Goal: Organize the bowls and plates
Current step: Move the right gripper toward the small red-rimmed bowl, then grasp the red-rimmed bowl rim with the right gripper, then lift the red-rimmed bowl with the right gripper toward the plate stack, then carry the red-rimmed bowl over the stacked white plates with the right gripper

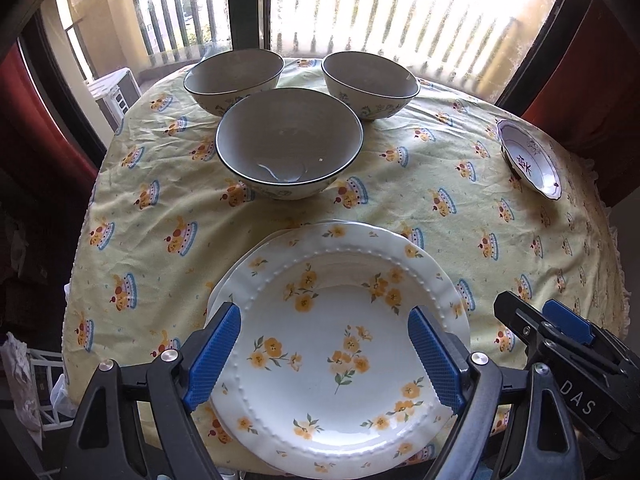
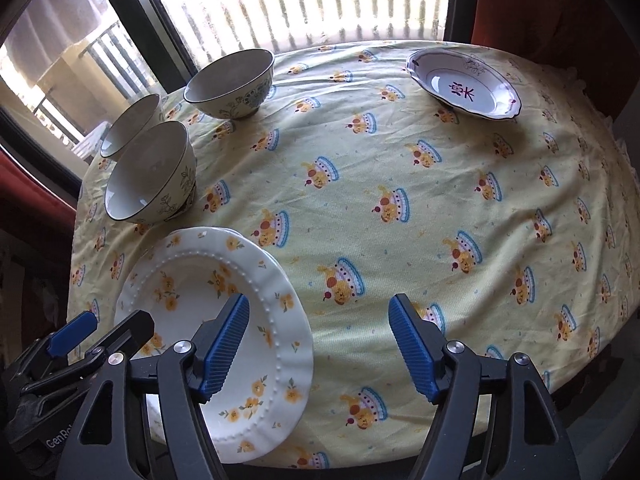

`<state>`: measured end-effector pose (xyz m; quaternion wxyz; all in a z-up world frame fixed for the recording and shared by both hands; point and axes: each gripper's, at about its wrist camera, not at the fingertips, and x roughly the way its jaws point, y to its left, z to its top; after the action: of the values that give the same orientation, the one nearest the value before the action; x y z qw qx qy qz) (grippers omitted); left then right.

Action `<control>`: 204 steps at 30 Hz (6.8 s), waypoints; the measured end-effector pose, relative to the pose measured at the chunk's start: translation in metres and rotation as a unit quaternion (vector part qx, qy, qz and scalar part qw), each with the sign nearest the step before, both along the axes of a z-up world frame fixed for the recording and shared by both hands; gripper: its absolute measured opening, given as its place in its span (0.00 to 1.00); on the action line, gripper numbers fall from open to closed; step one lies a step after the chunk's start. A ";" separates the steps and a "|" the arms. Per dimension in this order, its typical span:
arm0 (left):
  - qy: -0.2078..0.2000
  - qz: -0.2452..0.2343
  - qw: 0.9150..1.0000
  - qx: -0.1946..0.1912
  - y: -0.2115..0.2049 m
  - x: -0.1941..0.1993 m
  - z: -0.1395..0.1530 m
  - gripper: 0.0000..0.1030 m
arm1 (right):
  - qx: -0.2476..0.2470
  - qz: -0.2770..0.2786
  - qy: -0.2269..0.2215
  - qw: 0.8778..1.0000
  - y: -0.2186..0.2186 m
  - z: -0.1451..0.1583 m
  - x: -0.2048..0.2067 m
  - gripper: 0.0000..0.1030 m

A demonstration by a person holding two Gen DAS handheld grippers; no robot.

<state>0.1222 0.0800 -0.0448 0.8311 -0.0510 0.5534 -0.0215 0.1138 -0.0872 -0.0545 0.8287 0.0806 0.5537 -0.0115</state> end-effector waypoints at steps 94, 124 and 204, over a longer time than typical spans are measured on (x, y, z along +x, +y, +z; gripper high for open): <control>0.030 0.009 0.998 0.055 -0.306 0.196 -0.082 0.59 | -0.014 0.014 0.049 0.999 -0.290 -0.068 0.204 0.37; 0.072 0.018 0.997 0.014 -0.263 0.108 -0.084 0.63 | -0.006 0.033 0.076 0.997 -0.262 -0.066 0.122 0.39; -0.007 -0.014 1.000 0.008 -0.061 -0.012 0.008 0.63 | -0.042 0.022 -0.015 0.999 -0.036 0.030 0.007 0.50</control>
<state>0.1106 0.0192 -0.0371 0.8347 -0.0364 0.5488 -0.0292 0.1209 -0.1235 -0.0244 0.8396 0.0335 0.5420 -0.0151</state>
